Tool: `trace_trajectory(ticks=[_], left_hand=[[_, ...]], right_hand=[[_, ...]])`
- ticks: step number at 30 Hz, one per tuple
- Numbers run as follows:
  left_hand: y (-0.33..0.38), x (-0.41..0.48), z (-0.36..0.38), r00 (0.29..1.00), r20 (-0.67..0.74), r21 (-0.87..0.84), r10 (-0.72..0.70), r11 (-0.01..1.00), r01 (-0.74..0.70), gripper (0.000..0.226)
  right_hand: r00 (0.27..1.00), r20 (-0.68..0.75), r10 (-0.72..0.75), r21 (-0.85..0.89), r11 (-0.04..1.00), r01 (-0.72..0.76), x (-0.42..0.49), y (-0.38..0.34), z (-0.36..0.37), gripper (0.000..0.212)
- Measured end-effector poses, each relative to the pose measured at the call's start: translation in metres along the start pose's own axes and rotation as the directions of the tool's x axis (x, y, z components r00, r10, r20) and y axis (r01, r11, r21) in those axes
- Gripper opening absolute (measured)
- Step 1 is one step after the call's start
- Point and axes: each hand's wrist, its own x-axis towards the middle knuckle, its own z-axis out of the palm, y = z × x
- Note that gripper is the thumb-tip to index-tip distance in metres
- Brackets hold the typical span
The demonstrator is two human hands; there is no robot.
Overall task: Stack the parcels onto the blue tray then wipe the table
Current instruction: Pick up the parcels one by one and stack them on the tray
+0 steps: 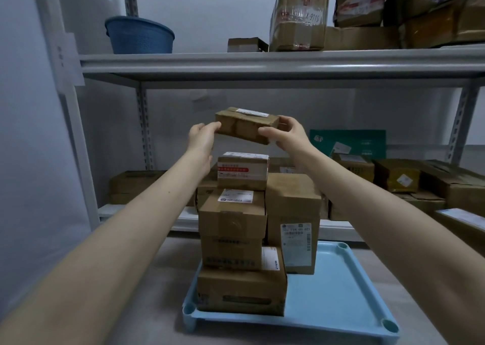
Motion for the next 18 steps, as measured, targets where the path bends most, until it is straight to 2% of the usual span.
trace_trajectory(ticks=[4,7,15,18], left_hand=[[-0.014,0.015,-0.001,0.999,-0.045,0.144,-0.012,0.989,0.018,0.047],[-0.029,0.019,0.002,0.998,-0.036,0.168,-0.049,0.984,0.055,0.042],[-0.049,0.024,0.01,0.998,0.047,0.342,-0.036,0.939,0.018,0.056],[-0.051,0.023,0.013,0.999,0.05,0.366,-0.009,0.93,-0.01,0.06]], right_hand=[[0.998,0.038,0.051,-0.014,0.999,-0.051,0.018,0.014,-0.003,0.077],[0.991,0.091,0.095,-0.043,0.995,-0.091,0.025,0.027,0.003,0.073],[0.98,0.123,0.156,-0.017,0.988,-0.155,0.028,0.046,0.01,0.063],[0.977,0.138,0.163,-0.032,0.987,-0.16,0.028,0.046,0.012,0.051]])
